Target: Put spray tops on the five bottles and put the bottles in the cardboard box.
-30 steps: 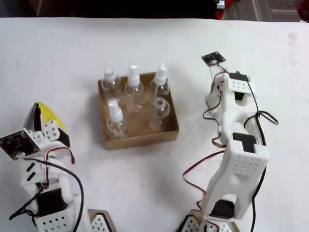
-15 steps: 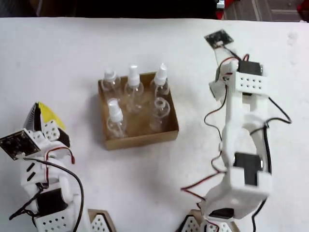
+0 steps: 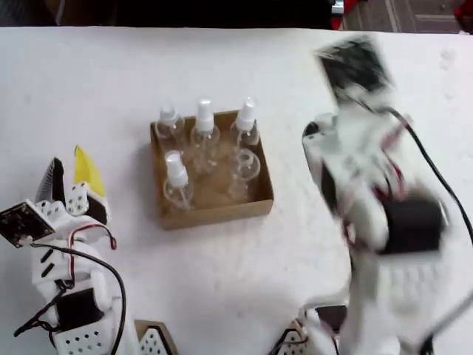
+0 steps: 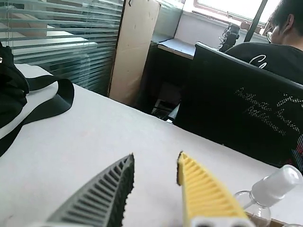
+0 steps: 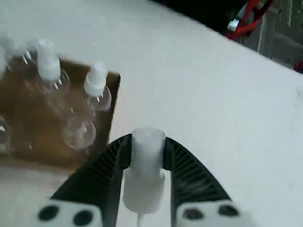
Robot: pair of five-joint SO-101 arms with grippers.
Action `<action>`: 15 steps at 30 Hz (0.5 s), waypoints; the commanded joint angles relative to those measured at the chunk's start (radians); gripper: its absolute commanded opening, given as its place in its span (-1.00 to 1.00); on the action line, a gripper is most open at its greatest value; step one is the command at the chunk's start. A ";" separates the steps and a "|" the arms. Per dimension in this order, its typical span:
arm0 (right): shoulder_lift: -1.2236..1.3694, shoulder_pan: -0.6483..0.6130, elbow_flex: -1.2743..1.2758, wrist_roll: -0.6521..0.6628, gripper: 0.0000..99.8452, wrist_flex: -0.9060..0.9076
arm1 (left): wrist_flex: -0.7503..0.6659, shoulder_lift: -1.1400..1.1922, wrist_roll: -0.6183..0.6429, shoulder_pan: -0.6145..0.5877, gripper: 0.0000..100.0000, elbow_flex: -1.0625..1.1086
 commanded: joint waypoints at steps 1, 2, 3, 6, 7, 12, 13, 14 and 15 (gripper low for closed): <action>-0.107 -0.025 -0.035 -0.127 -0.97 -0.053 | -0.017 -0.012 0.029 0.010 -0.70 -0.017; -0.113 -0.028 -0.035 -0.146 -0.97 -0.061 | -0.017 -0.012 0.029 0.012 -0.70 -0.017; -0.114 -0.030 -0.035 -0.167 -0.97 -0.065 | -0.017 -0.012 0.029 0.012 -0.70 -0.018; -0.113 -0.030 -0.031 -0.227 -0.97 -0.074 | -0.017 -0.012 0.029 0.012 -0.70 -0.025; -0.114 -0.031 -0.028 -0.242 -0.97 -0.087 | -0.017 -0.012 0.029 0.012 -0.70 -0.023; -0.125 -0.139 -0.009 -0.316 -0.97 -0.127 | -0.017 -0.012 0.029 0.013 -0.70 -0.018; -0.124 -0.171 -0.008 -0.318 -0.97 -0.127 | -0.017 -0.012 0.029 0.013 -0.70 -0.018; -0.122 -0.206 -0.008 -0.316 -0.97 -0.127 | -0.017 -0.012 0.029 0.013 -0.70 -0.017; -0.120 -0.239 -0.008 -0.318 -0.97 -0.127 | -0.017 -0.012 0.029 0.013 -0.70 -0.012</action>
